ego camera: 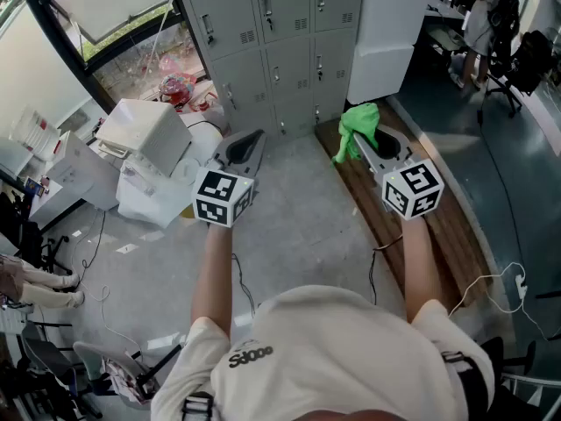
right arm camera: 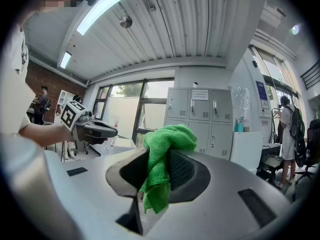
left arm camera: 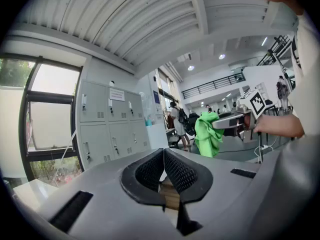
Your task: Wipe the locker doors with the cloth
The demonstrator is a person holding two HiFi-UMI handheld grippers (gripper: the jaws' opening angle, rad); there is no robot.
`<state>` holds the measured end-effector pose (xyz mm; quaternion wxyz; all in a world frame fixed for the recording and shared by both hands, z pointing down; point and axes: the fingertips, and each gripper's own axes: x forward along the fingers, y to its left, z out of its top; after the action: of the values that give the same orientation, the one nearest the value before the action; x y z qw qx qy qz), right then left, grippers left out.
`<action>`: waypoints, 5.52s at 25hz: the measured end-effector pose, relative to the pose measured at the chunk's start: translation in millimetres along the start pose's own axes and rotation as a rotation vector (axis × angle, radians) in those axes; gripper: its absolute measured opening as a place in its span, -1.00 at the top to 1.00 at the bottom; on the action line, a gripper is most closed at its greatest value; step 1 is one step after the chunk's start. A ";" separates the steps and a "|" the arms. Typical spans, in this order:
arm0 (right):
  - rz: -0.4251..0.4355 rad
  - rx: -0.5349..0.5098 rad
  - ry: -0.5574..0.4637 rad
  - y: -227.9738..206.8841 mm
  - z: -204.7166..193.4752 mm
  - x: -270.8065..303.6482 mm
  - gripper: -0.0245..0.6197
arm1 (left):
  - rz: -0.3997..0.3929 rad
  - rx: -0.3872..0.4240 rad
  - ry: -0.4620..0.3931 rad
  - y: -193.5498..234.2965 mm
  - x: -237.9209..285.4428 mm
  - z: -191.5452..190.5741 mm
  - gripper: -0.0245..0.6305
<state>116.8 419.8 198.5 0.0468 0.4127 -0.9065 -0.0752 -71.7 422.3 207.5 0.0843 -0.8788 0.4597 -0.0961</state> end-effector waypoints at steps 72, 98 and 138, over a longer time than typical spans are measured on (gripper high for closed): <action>-0.137 0.134 0.000 -289.3 -71.5 372.8 0.65 | 0.031 -0.114 0.093 311.4 355.3 -112.5 0.87; -0.057 0.083 0.156 -483.2 -247.7 611.8 0.65 | 0.223 -0.222 0.215 403.4 554.4 -206.3 0.87; 0.229 -0.044 0.143 -285.8 -353.6 834.0 0.66 | 0.315 -0.349 0.343 426.0 530.9 -347.9 0.87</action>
<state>-165.7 -430.0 515.5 0.1288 0.3100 -0.9401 -0.0597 -198.0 -276.0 491.8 -0.1332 -0.7688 0.6076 -0.1483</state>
